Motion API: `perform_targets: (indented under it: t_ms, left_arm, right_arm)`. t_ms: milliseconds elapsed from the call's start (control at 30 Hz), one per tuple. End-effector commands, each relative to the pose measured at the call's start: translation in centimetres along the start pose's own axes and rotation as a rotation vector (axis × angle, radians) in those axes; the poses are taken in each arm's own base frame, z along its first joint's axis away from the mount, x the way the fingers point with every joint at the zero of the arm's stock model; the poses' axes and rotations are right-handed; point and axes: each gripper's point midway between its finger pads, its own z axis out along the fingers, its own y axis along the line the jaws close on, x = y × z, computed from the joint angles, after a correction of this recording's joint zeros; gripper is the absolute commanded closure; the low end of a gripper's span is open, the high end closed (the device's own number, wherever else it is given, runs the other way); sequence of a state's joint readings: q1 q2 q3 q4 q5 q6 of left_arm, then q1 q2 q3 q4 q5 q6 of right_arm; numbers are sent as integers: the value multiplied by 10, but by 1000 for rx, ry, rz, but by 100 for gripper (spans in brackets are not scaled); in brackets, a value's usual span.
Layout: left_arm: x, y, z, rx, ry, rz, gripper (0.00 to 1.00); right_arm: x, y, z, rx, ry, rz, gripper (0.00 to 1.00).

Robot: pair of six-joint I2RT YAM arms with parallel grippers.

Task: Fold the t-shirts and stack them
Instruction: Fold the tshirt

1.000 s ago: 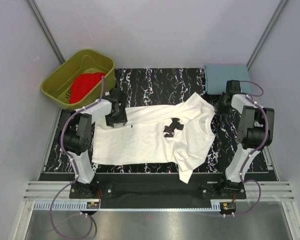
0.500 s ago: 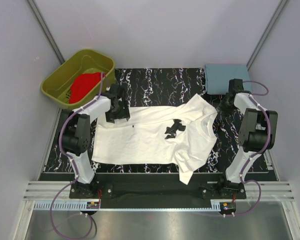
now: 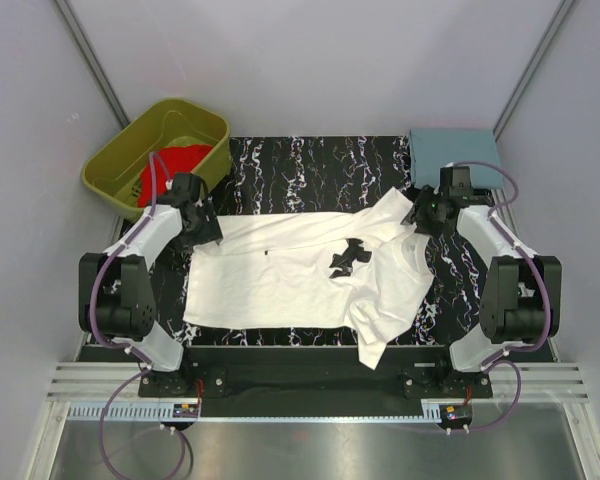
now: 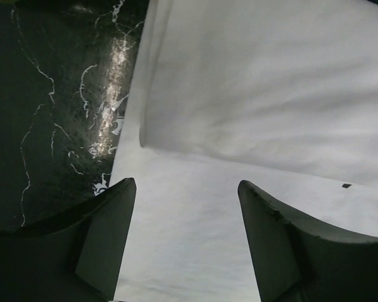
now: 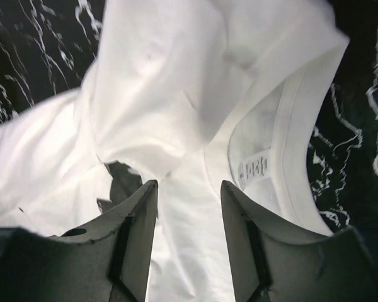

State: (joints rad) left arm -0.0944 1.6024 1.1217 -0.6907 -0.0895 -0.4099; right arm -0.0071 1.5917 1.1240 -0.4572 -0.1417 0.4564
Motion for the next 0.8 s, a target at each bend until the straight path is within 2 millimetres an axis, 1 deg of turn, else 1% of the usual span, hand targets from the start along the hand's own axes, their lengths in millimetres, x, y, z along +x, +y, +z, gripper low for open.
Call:
perform_targets:
  t_ms: [0,33,100,133,167,200,233,267,367,433,467,533,567,600,700,733,767]
  left_arm:
    - [-9,4,-11,43,-44,6,29]
    - [-9,9,-11,33,-48,-5,29]
    - [-5,14,-7,31,-45,-12,28]
    - [-2,15,-2,37,-41,-17,24]
    - [-1,13,-1,54,-44,-20,22]
    - [-1,10,0,71,-48,-24,22]
    - [-7,6,0,90,-72,-31,22]
    - [-10,4,-1,97,-88,-52,22]
    - [-16,2,0,100,-114,-90,23]
    - [-16,2,7,93,-110,-104,24]
    - [-15,2,10,88,-105,-113,26]
    - [-14,5,15,73,-98,-121,28]
    - [-14,4,16,73,-99,-124,31]
    - [-14,5,18,69,-100,-128,35]
    - [-17,3,19,70,-103,-146,35]
    - [-11,6,21,51,-78,-147,35]
    - [-10,8,22,38,-77,-153,32]
  right_arm:
    - [4,16,-7,-112,-24,-41,48]
    - [5,12,-6,-93,-23,-37,48]
    - [8,8,-2,-70,-1,7,48]
    - [18,15,0,-84,21,9,49]
    - [22,19,1,-91,27,35,48]
    - [20,24,3,-109,7,36,47]
    - [29,27,7,-114,19,36,47]
    - [27,33,9,-133,6,54,47]
    - [38,45,16,-139,30,84,50]
    - [46,42,23,-107,57,115,51]
    - [51,40,26,-81,75,151,54]
    - [57,34,32,-37,89,184,54]
    - [60,34,33,-25,89,208,51]
    - [61,35,34,-26,83,214,51]
    - [67,34,37,-13,85,258,51]
    - [68,35,38,-9,89,270,51]
    - [70,35,38,4,98,287,52]
